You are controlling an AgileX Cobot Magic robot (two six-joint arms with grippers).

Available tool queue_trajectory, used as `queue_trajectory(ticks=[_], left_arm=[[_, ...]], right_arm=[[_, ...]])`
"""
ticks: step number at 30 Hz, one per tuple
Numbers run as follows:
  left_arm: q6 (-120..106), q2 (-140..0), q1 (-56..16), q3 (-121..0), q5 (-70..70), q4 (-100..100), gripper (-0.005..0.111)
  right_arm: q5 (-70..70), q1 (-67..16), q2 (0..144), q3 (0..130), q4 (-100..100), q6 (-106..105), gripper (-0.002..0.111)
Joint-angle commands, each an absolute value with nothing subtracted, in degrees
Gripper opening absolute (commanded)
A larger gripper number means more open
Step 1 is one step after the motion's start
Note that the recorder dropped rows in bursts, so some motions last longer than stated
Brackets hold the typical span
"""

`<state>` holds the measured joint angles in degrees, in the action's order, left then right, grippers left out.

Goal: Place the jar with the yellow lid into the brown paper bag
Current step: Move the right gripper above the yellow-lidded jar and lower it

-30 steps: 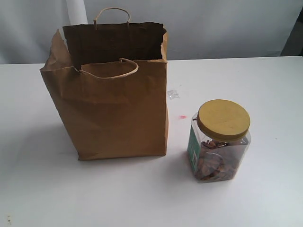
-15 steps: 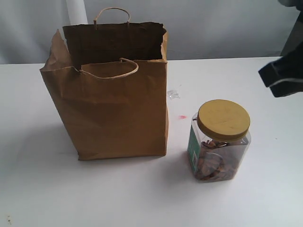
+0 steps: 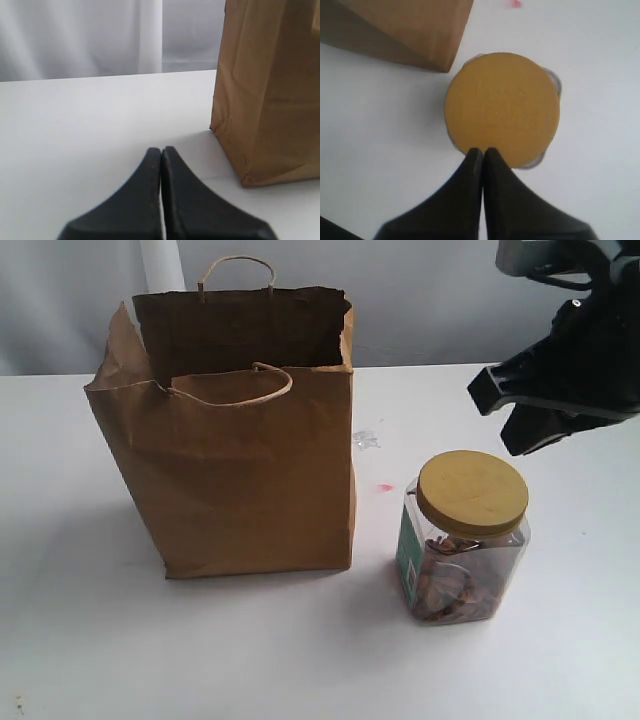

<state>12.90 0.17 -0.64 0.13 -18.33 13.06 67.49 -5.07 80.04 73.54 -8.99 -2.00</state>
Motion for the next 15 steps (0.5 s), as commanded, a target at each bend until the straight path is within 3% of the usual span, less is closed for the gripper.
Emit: queue_trajectory(ticks=[1, 4, 7, 10, 15], left_arm=[[13.1, 0.0, -0.9, 0.0, -17.8, 12.8, 0.001], [13.1, 0.0, -0.9, 0.0, -17.8, 12.8, 0.001], [13.1, 0.0, -0.9, 0.0, -17.8, 12.8, 0.001], [13.1, 0.0, -0.9, 0.0, -17.8, 12.8, 0.001], [13.1, 0.0, -0.9, 0.0, -17.8, 12.8, 0.001]], right_arm=[[65.1, -4.6, 79.8, 74.1, -9.7, -2.8, 0.000], [64.7, -4.6, 79.8, 74.1, -9.7, -2.8, 0.000], [64.8, -4.6, 79.8, 74.1, -9.7, -5.6, 0.010], [65.0, -4.6, 79.8, 74.1, -10.2, -7.5, 0.038], [65.0, -4.6, 79.8, 74.1, -10.8, -7.3, 0.101]])
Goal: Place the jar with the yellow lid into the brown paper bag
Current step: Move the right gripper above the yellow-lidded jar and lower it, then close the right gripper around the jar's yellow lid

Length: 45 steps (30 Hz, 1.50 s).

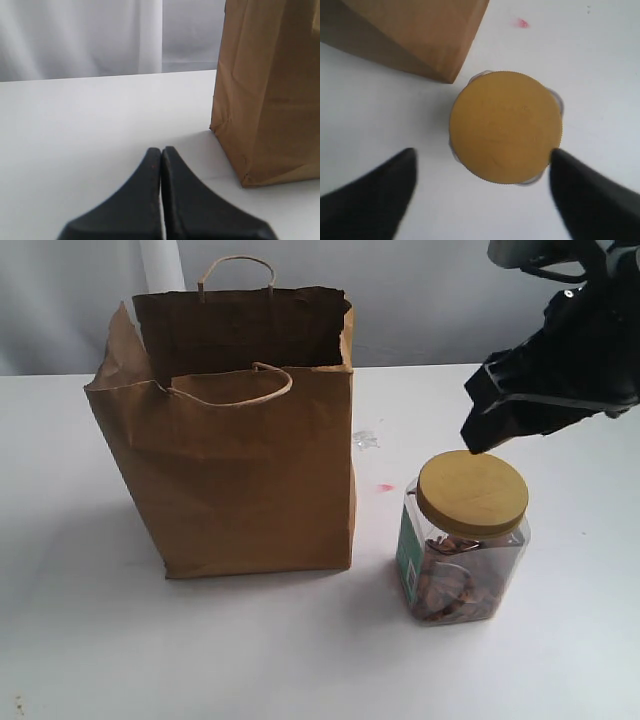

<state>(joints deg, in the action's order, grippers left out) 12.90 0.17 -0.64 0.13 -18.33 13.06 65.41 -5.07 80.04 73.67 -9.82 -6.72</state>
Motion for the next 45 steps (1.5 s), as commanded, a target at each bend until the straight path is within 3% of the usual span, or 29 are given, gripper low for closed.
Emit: queue_trajectory(ticks=[1, 20, 30, 45], left_arm=[[13.1, 0.0, -0.9, 0.0, -17.8, 12.8, 0.001], [13.1, 0.0, -0.9, 0.0, -17.8, 12.8, 0.001], [13.1, 0.0, -0.9, 0.0, -17.8, 12.8, 0.001], [13.1, 0.0, -0.9, 0.0, -17.8, 12.8, 0.001]], right_arm=[[65.6, -4.6, 79.8, 74.1, -11.4, -7.3, 0.105], [65.1, -4.6, 79.8, 74.1, -15.1, -12.9, 0.105], [64.5, -13.9, 81.1, 74.1, 1.5, 4.6, 0.105], [58.6, -14.1, 87.9, 74.1, 2.5, 11.0, 0.105]])
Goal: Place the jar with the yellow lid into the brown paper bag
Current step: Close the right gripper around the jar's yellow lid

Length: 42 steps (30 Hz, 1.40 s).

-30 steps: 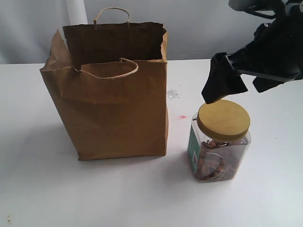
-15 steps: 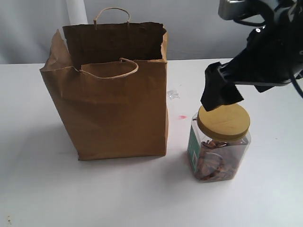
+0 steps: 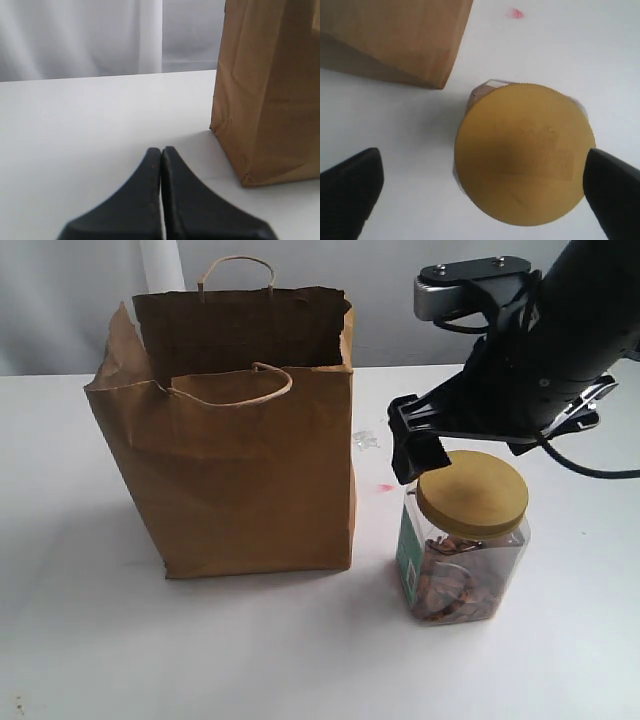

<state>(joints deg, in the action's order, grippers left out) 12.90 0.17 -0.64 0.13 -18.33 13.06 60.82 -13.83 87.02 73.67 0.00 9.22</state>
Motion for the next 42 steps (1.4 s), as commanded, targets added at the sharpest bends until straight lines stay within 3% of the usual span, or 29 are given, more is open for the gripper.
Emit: queue_trajectory(ticks=[1, 42], left_arm=[[13.1, 0.0, -0.9, 0.0, -17.8, 12.8, 0.001], [13.1, 0.0, -0.9, 0.0, -17.8, 12.8, 0.001]], right_arm=[[58.5, -14.1, 88.3, 74.1, 3.3, 11.2, 0.105], [59.3, -14.1, 95.5, 74.0, 9.0, 14.4, 0.105]])
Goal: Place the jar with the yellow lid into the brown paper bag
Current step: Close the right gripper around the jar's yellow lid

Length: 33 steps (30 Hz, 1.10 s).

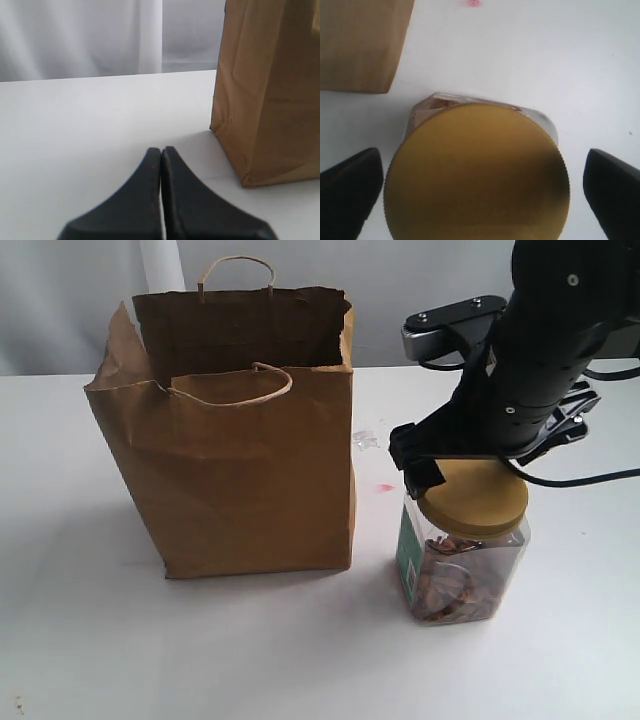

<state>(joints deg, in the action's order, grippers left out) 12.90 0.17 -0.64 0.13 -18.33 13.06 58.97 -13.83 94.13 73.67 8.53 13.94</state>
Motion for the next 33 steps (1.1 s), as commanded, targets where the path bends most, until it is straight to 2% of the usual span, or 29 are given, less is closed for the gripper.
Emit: queue_trajectory(ticks=[1, 16, 18, 20, 22, 24, 25, 26, 27, 28, 33], left_arm=[[13.1, 0.0, -0.9, 0.0, -17.8, 12.8, 0.001], [13.1, 0.0, -0.9, 0.0, -17.8, 12.8, 0.001], [13.1, 0.0, -0.9, 0.0, -17.8, 12.8, 0.001], [13.1, 0.0, -0.9, 0.0, -17.8, 12.8, 0.001], [13.1, 0.0, -0.9, 0.0, -17.8, 12.8, 0.001], [13.1, 0.0, -0.9, 0.0, -17.8, 12.8, 0.001], [13.1, 0.0, -0.9, 0.0, -17.8, 12.8, 0.001], [13.1, 0.0, -0.9, 0.0, -17.8, 12.8, 0.001], [13.1, 0.0, -0.9, 0.0, -17.8, 12.8, 0.001], [13.1, 0.0, -0.9, 0.0, -17.8, 12.8, 0.001], [13.1, 0.0, -0.9, 0.0, -17.8, 12.8, 0.001]], right_arm=[[59.5, -14.1, 96.5, 74.0, 9.0, 15.1, 0.105], [64.2, -14.1, 98.1, 74.0, 9.0, 21.5, 0.105], [64.2, -14.1, 98.1, 74.0, 9.0, 21.5, 0.102], [64.4, -14.1, 98.1, 74.0, 9.0, 21.5, 0.093], [64.6, -14.1, 98.1, 74.0, 9.4, 21.5, 0.075], [64.6, -14.1, 98.1, 74.0, 9.8, 21.5, 0.053], [64.6, -14.1, 98.1, 74.0, 9.8, 21.5, 0.032], [64.6, -14.1, 98.1, 74.0, 9.8, 21.5, 0.022], [64.7, -14.1, 98.1, 74.1, 9.8, 21.1, 0.005], [64.7, -14.1, 97.7, 74.1, 9.8, 20.9, 0.000], [65.8, -14.1, 93.3, 74.1, 9.8, 17.1, 0.000]])
